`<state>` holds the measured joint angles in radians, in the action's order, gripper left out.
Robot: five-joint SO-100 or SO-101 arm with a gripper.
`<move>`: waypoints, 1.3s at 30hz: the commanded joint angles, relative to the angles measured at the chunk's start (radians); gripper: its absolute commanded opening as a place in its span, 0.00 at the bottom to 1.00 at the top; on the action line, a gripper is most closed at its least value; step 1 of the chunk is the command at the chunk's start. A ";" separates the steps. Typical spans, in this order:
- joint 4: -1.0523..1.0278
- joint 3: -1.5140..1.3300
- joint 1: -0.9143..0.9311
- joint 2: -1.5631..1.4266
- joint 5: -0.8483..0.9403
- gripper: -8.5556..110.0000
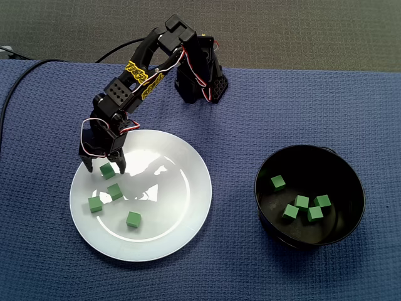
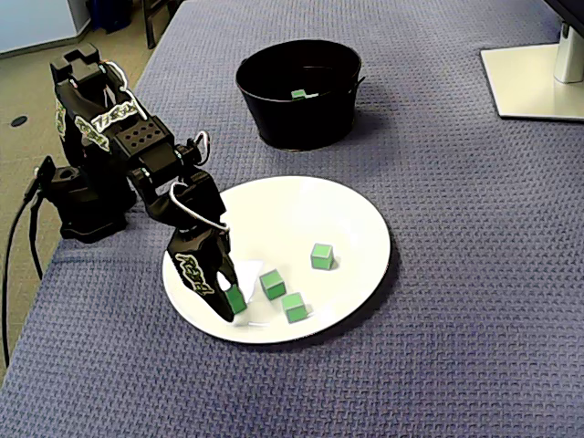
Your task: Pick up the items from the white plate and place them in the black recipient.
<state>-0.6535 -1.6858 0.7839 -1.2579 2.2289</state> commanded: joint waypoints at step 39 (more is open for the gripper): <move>-0.712 0.353 -0.164 -0.417 -1.068 0.07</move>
<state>-1.1674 -1.4910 0.7164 -1.5278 1.4251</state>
